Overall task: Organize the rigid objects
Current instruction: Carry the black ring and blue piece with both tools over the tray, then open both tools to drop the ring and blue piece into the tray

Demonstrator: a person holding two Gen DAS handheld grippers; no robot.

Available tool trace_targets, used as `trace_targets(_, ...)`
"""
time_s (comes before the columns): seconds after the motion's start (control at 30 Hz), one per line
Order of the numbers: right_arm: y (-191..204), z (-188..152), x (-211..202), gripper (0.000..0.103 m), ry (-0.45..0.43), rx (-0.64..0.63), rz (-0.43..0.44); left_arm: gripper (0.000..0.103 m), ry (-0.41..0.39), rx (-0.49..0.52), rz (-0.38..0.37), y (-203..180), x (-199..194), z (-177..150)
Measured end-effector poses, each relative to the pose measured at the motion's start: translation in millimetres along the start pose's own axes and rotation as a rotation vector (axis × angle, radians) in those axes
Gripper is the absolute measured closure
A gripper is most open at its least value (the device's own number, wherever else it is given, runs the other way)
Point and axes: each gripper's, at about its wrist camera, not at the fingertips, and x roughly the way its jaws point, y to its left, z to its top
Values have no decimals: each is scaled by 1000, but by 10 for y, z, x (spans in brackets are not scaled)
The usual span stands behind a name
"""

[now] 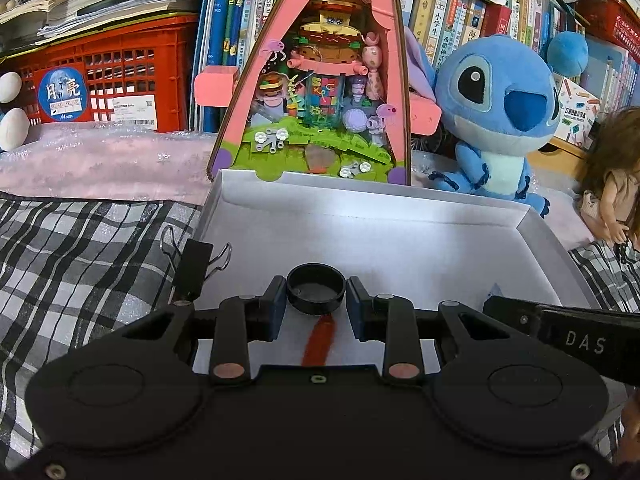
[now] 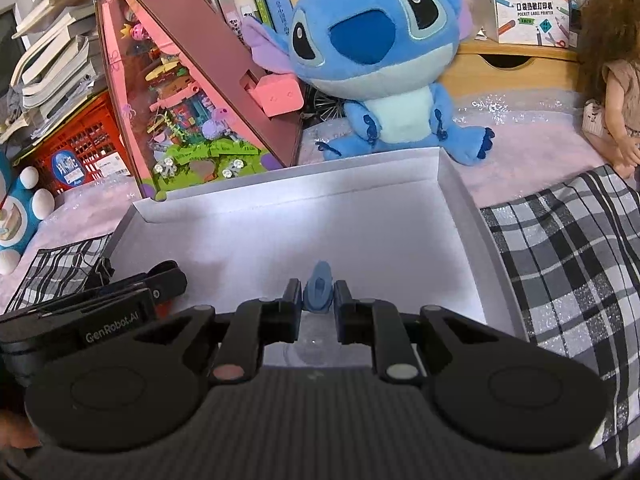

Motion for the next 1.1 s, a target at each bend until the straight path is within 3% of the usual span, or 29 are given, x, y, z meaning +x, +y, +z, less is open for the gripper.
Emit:
trace_targets(0.57, 28, -47, 13, 78, -10, -36, -12, 70, -8, -5, 9, 16, -11, -9)
trace_targets(0.6, 26, -53, 8, 73, -13, -39, -11, 63, -4, -3, 5, 16, -21, -13)
trace_targets(0.63, 21, -59, 3, 61, -16, -40, -11, 60, -2, -1, -3, 16, -42, -19)
trace_targets(0.87, 22, -101, -166, 40, -64, -64, -10, 40, -18, 62, -28, -29, -303, -88)
trace_targets(1.1, -25, -196, -589, 24, -157, -84, 19, 26, -63, 97, -81, -54, -771, -178)
